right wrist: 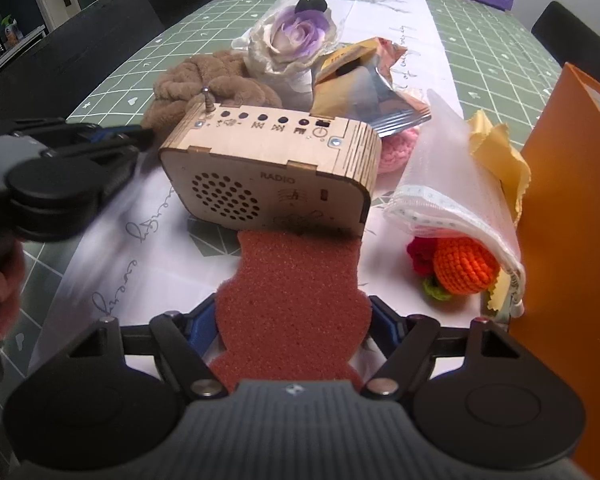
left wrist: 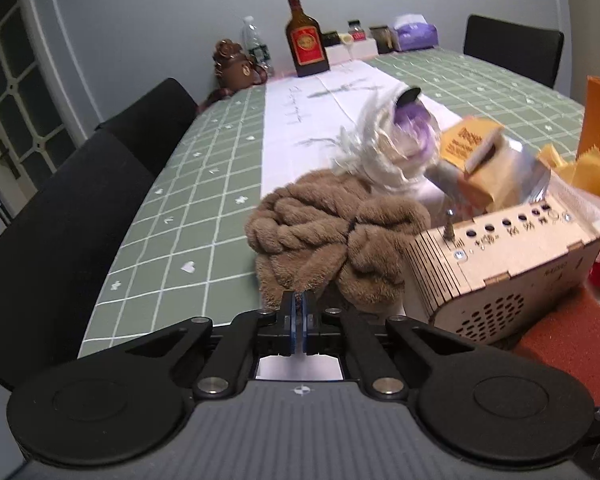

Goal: Organize soft objects
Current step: 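Grasp the red bear-shaped sponge with the right tool while the left tool moves to the brown towel, then close the left tool on the brown towel, then lift the brown towel with the left tool while the right tool holds the red sponge, then carry the brown towel and red sponge with both tools over the orange box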

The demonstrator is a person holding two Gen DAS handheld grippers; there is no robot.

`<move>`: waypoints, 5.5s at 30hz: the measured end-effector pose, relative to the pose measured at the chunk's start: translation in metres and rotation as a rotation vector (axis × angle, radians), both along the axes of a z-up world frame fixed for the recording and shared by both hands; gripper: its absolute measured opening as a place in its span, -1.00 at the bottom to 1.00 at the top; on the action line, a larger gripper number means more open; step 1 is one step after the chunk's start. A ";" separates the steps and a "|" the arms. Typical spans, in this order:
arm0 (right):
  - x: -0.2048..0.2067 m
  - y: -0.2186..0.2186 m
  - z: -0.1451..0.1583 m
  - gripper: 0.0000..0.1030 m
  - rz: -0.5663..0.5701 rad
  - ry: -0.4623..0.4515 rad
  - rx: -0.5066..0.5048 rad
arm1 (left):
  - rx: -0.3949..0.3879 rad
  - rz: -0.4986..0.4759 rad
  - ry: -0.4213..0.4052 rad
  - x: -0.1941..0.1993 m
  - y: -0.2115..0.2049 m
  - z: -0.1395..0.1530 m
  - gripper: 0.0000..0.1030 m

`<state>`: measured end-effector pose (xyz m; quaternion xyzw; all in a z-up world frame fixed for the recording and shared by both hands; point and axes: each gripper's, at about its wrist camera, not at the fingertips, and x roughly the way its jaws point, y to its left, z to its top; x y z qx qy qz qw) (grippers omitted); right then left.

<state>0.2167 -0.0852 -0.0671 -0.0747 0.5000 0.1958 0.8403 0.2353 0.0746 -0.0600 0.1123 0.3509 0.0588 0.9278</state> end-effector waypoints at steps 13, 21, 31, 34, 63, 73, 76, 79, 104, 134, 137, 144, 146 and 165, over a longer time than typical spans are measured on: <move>-0.028 -0.004 0.022 0.42 0.024 -0.051 0.024 | -0.014 0.049 -0.052 -0.059 -0.004 0.034 -1.00; -0.036 -0.015 0.024 0.43 -0.005 -0.054 0.028 | -0.002 -0.024 -0.054 -0.074 -0.001 0.022 -0.86; -0.016 -0.009 0.015 0.44 -0.011 -0.013 0.021 | 0.222 -0.111 -0.109 -0.062 -0.008 -0.002 -0.21; -0.013 -0.007 0.011 0.45 0.004 -0.006 0.013 | 0.366 -0.142 -0.141 -0.053 -0.018 -0.014 -0.20; -0.008 -0.018 0.003 0.47 0.007 0.057 0.050 | 0.511 -0.191 0.005 -0.009 -0.033 -0.033 -0.82; -0.023 -0.019 0.016 0.42 0.020 -0.008 0.063 | 0.465 -0.128 -0.061 -0.057 -0.039 -0.004 -0.85; -0.030 -0.021 0.022 0.42 0.028 -0.019 0.072 | 0.431 -0.111 -0.062 -0.077 -0.041 0.008 -0.85; -0.040 -0.022 0.028 0.42 0.046 -0.031 0.081 | 0.380 -0.124 -0.036 -0.099 -0.044 0.016 -0.85; -0.090 -0.036 0.011 0.48 0.117 -0.112 0.007 | -0.042 -0.359 0.075 -0.200 -0.061 0.033 0.02; -0.136 -0.049 0.001 0.63 0.015 -0.146 0.067 | 0.598 -0.620 0.026 -0.158 -0.092 -0.058 0.27; -0.139 -0.048 0.000 0.47 0.017 -0.167 0.045 | 0.585 -0.597 0.016 -0.158 -0.092 -0.057 0.12; -0.139 -0.051 0.005 0.35 0.022 -0.179 0.073 | 0.437 -0.510 0.014 -0.160 -0.082 -0.036 -0.09; -0.139 -0.050 0.010 0.35 0.033 -0.196 0.073 | 0.389 -0.490 0.021 -0.160 -0.079 -0.027 -0.10; -0.115 -0.062 0.100 0.34 0.177 -0.353 -0.002 | -0.221 -0.192 0.039 -0.141 -0.048 0.096 -0.10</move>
